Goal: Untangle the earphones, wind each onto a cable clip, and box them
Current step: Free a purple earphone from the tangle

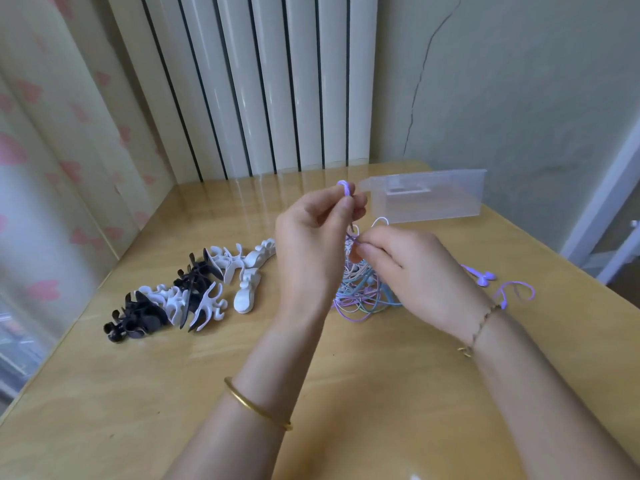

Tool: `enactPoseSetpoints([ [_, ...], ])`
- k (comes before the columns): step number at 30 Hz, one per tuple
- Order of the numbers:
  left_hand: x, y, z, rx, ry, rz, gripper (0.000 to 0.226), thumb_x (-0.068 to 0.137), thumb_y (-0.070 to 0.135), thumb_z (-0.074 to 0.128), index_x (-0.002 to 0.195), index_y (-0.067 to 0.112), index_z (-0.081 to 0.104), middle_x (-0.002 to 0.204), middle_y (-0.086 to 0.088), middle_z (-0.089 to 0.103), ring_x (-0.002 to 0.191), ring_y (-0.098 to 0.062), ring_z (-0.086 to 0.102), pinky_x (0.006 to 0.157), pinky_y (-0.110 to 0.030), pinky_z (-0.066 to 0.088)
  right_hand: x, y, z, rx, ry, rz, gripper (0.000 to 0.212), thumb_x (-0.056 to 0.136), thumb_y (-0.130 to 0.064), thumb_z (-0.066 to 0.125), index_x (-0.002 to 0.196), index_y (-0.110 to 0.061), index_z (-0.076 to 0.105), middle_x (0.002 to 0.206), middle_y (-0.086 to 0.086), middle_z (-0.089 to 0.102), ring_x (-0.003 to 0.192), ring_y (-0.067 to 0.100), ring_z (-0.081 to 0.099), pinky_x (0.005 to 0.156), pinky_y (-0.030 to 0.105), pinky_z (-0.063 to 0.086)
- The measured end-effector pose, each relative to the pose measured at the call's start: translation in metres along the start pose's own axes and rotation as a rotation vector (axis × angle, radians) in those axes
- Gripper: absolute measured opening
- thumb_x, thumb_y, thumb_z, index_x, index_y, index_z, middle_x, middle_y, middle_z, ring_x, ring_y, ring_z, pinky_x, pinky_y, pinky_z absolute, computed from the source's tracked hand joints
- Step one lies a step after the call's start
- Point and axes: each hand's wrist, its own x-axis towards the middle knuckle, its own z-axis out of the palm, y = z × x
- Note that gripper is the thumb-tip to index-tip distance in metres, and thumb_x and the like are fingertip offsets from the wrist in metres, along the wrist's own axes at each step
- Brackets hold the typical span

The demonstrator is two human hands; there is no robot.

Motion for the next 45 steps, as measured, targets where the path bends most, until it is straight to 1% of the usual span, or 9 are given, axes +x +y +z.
enactPoseSetpoints([
  [4,0.0,-0.007,-0.004,0.512,-0.103,0.258,0.021,0.088,0.03,0.049,0.083,0.024,0.068,0.077,0.009,0.071,0.084,-0.017,0.069,0.095,-0.052,0.045,0.005,-0.001,-0.023,-0.071,0.206,-0.035,0.016,0.096,-0.027,0.049,0.086,-0.025,0.06,0.077,-0.006,0.06,0.078,0.019,0.055,0.069,0.037,0.043],
  [7,0.0,0.002,-0.003,0.501,-0.308,0.161,0.026,0.09,0.036,0.043,0.074,0.029,0.062,0.065,0.013,0.065,0.07,-0.009,0.065,0.087,-0.037,0.049,0.015,0.007,-0.025,-0.104,0.372,-0.033,0.016,0.094,-0.027,0.049,0.087,-0.02,0.061,0.077,-0.005,0.058,0.077,0.02,0.053,0.069,0.038,0.043],
  [16,0.007,0.008,-0.001,-0.511,-0.172,-0.405,0.019,0.097,0.008,0.047,0.091,0.007,0.065,0.073,0.0,0.073,0.065,-0.007,0.069,0.057,-0.015,0.051,0.005,0.013,0.002,0.017,0.055,0.0,0.025,0.097,-0.034,0.046,0.091,-0.018,0.065,0.069,0.0,0.059,0.071,0.024,0.054,0.07,0.042,0.048],
  [22,0.004,-0.015,-0.003,0.401,-0.09,0.272,0.018,0.088,0.021,0.055,0.091,0.019,0.073,0.087,0.009,0.073,0.086,-0.007,0.067,0.094,-0.048,0.048,0.0,-0.001,-0.014,-0.075,0.049,0.003,0.021,0.098,-0.031,0.042,0.099,-0.023,0.061,0.087,-0.002,0.065,0.085,0.023,0.057,0.075,0.04,0.045],
  [27,0.007,0.001,-0.003,0.595,-0.354,0.208,0.027,0.09,0.034,0.043,0.082,0.022,0.065,0.065,0.013,0.063,0.072,-0.01,0.064,0.091,-0.045,0.046,0.016,0.011,-0.029,-0.219,0.348,0.046,0.019,0.098,-0.026,0.044,0.099,-0.02,0.062,0.095,0.003,0.064,0.091,0.027,0.055,0.073,0.038,0.041],
  [31,0.01,0.018,-0.006,0.026,-0.497,-0.16,0.026,0.099,0.011,0.044,0.084,0.008,0.064,0.06,0.007,0.057,0.056,-0.007,0.053,0.064,-0.016,0.046,0.016,0.015,-0.021,-0.112,0.344,0.025,0.025,0.094,-0.034,0.043,0.094,-0.022,0.065,0.091,0.001,0.067,0.088,0.027,0.059,0.075,0.043,0.048],
  [36,0.012,0.017,0.003,-0.518,-0.307,-0.502,0.02,0.097,0.015,0.048,0.087,0.018,0.065,0.072,0.008,0.069,0.065,0.0,0.065,0.071,-0.022,0.044,0.008,0.009,-0.009,-0.106,0.171,-0.023,0.021,0.098,-0.031,0.045,0.097,-0.023,0.064,0.083,0.002,0.063,0.081,0.03,0.057,0.07,0.042,0.047],
  [40,0.005,0.007,0.012,-0.31,-0.12,-0.175,0.017,0.093,0.002,0.054,0.091,0.009,0.069,0.084,-0.003,0.074,0.077,-0.011,0.07,0.073,-0.021,0.055,0.0,0.003,-0.013,-0.211,-0.007,-0.009,0.021,0.098,-0.035,0.043,0.095,-0.024,0.061,0.082,-0.004,0.058,0.084,0.025,0.055,0.073,0.04,0.045],
  [45,0.003,-0.009,0.013,0.631,-0.082,0.417,0.016,0.091,0.018,0.052,0.085,0.019,0.067,0.073,0.005,0.069,0.074,-0.012,0.064,0.103,-0.05,0.037,0.003,0.003,-0.035,-0.238,0.221,-0.029,0.019,0.098,-0.028,0.045,0.101,-0.023,0.063,0.097,-0.001,0.065,0.093,0.024,0.057,0.078,0.042,0.045],
])
